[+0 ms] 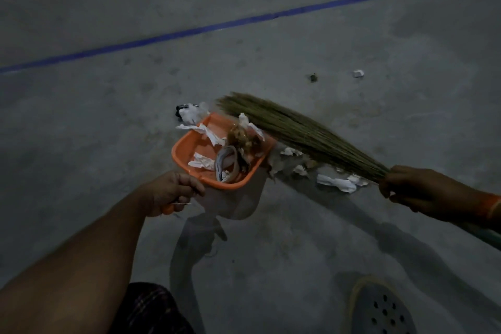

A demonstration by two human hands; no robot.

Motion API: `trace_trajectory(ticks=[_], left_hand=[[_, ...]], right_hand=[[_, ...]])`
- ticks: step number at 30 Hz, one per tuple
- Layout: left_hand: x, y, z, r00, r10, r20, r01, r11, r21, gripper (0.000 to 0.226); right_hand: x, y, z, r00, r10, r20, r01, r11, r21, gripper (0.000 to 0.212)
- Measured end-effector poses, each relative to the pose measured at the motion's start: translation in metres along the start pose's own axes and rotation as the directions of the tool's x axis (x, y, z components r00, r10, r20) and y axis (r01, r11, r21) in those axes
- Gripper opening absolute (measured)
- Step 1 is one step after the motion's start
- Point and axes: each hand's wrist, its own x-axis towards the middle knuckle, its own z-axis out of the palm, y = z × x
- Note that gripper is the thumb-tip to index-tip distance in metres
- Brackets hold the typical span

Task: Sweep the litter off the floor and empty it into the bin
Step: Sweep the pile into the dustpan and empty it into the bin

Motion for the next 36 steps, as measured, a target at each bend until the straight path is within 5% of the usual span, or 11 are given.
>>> trace_trajectory(ticks=[13,26,30,36], left_hand=[[-0.045,-0.063,-0.071,0.998,0.016,-0.054,-0.023,0.991,-0.133,0.029],[-0.054,-0.093,-0.089,0.986,-0.043,-0.158,0.009,0.978,-0.208,0.038],[-0.037,-0.087,-0.090,0.985,-0.050,-0.163,0.019,0.982,-0.186,0.037],[-0.019,-0.077,-0.085,0.983,-0.031,-0.180,-0.007,0.978,-0.210,0.038]], right_hand=[[0.101,-0.071,-0.030,0.999,0.017,-0.036,-0.011,0.984,0.175,0.028],[0.256,-0.086,-0.040,0.995,0.040,0.090,-0.041,0.999,0.010,0.011],[0.273,-0.084,-0.025,0.975,0.017,0.221,0.011,0.992,-0.128,0.017],[0.250,-0.075,-0.005,0.966,-0.089,0.242,0.135,0.974,-0.181,0.016]])
